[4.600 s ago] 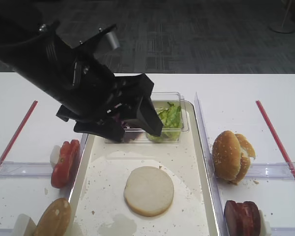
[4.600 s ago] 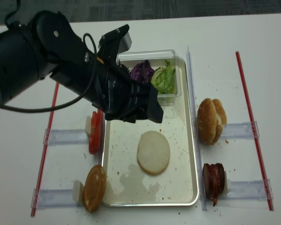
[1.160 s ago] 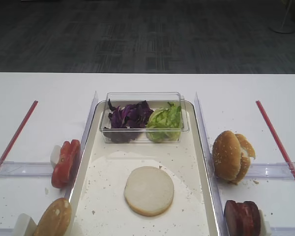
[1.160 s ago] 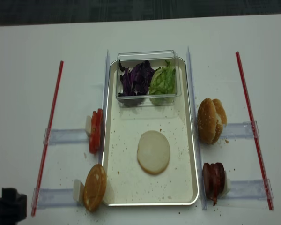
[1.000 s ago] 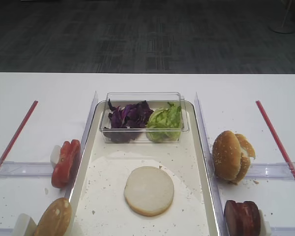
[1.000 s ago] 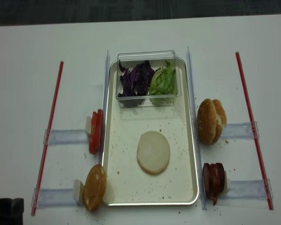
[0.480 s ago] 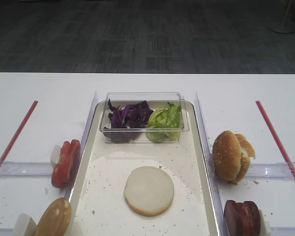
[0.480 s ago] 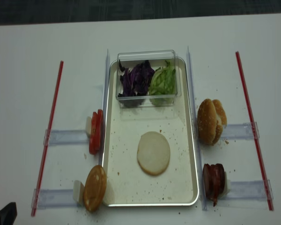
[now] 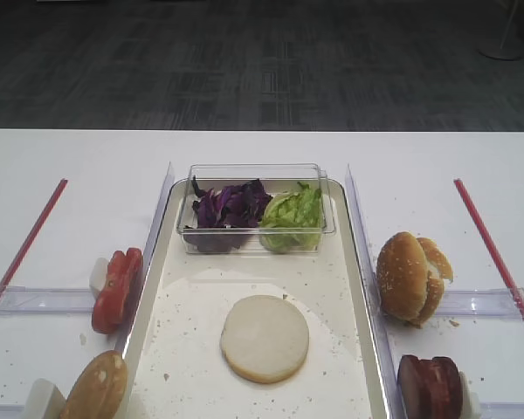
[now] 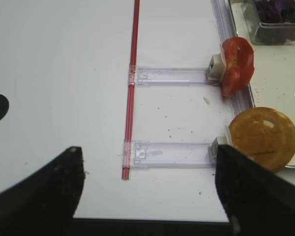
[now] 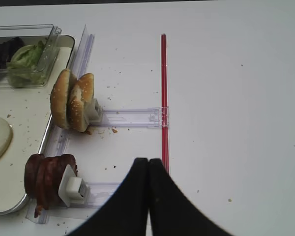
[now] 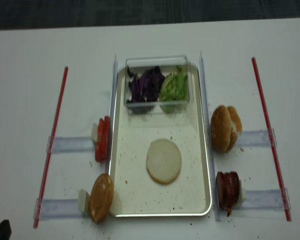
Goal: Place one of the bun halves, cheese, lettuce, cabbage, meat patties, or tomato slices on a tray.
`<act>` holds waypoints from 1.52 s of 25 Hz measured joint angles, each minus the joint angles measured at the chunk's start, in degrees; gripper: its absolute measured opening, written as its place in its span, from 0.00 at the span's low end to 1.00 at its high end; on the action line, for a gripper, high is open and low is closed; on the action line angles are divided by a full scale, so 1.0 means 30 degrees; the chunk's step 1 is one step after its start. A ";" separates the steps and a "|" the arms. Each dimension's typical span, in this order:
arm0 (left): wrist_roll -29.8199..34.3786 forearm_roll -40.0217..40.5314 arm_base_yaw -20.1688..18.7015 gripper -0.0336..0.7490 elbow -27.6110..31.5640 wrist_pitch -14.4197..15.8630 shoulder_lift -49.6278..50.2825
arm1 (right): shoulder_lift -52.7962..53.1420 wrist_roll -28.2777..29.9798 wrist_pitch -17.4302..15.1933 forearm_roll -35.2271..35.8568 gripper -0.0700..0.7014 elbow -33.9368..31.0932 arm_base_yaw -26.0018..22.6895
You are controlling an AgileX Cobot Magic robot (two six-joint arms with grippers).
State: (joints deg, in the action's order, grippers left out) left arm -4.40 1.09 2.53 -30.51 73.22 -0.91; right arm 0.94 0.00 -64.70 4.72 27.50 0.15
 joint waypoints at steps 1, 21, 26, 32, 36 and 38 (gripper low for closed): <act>0.0080 0.0000 0.0000 0.69 0.0000 0.0000 -0.0014 | 0.0000 0.0000 0.0000 -0.0035 0.56 0.0000 0.0000; 0.0318 0.0112 0.0000 0.69 0.0805 -0.1607 -0.0046 | 0.0000 0.0000 0.0000 -0.0035 0.56 0.0000 0.0000; 0.0336 0.0112 0.0000 0.67 0.0805 -0.1643 -0.0046 | 0.0000 0.0000 0.0000 -0.0035 0.56 0.0000 0.0000; 0.0363 0.0112 0.0000 0.66 0.0805 -0.1643 -0.0046 | 0.0000 0.0000 0.0000 -0.0035 0.56 0.0000 0.0000; 0.0363 0.0112 0.0000 0.66 0.0805 -0.1643 -0.0046 | 0.0000 0.0000 0.0000 -0.0035 0.56 0.0000 0.0000; 0.0363 0.0112 0.0000 0.66 0.0805 -0.1643 -0.0046 | 0.0000 0.0000 0.0000 -0.0035 0.56 0.0000 0.0000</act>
State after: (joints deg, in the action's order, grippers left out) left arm -3.31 1.42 2.53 -28.10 68.29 -1.05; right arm 0.94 0.00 -64.70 4.61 27.50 0.15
